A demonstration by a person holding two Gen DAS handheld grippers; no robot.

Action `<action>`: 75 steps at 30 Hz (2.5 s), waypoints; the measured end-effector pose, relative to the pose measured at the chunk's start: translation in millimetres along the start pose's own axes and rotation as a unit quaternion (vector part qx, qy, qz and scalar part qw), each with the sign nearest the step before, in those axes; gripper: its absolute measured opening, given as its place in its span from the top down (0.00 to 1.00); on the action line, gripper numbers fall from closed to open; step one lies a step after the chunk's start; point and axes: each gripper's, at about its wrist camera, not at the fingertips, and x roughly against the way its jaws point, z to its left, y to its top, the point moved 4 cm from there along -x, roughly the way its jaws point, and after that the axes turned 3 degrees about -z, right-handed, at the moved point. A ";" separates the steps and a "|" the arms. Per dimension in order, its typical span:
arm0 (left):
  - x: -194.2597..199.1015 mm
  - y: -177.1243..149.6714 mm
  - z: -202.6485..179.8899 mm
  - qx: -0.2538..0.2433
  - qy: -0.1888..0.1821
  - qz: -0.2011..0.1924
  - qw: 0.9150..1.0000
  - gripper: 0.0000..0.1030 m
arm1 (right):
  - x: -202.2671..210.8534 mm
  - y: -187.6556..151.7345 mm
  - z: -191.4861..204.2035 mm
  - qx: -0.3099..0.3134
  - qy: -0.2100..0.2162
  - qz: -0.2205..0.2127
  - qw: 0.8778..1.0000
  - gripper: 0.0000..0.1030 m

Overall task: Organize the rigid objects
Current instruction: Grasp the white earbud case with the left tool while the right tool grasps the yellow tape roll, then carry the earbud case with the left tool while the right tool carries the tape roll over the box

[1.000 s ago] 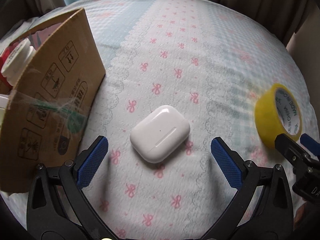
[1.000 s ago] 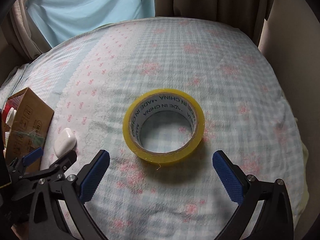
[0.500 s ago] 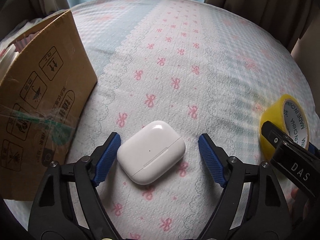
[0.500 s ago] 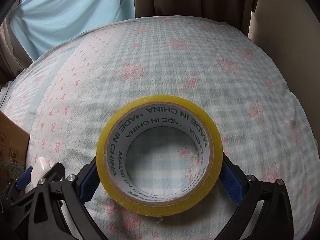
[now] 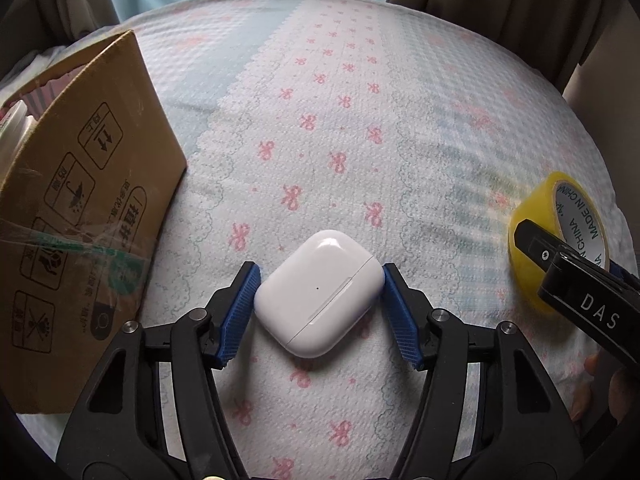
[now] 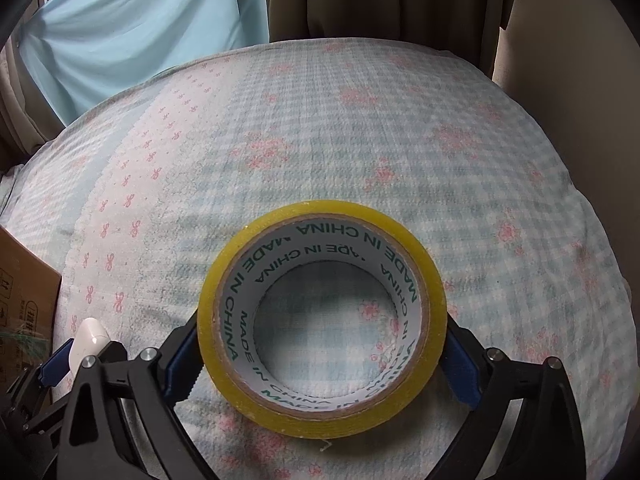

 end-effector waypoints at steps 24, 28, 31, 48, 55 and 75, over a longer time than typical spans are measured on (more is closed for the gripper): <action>122.2 48.2 17.6 -0.017 -0.074 -0.058 0.995 0.43 | 115.6 27.3 13.8 0.010 -0.003 -0.045 0.999 0.06; 158.0 57.6 38.9 -0.020 -0.084 -0.062 0.994 0.43 | 156.1 31.4 28.8 0.009 -0.005 -0.044 0.999 0.06; 182.0 66.6 62.4 -0.022 -0.088 -0.062 0.994 0.43 | 186.4 34.7 47.3 0.003 0.000 -0.043 0.999 0.06; 255.0 106.9 278.0 -0.029 -0.045 -0.054 0.997 0.43 | 267.8 30.9 235.5 0.029 0.066 -0.014 0.997 0.05; 228.4 103.3 344.4 -0.035 -0.049 0.001 0.998 0.43 | 253.2 23.4 308.2 0.071 0.073 0.031 0.994 0.05; 113.4 77.0 368.4 -0.093 -0.067 0.093 0.989 0.43 | 99.9 -6.4 400.3 0.105 0.119 0.216 0.963 0.05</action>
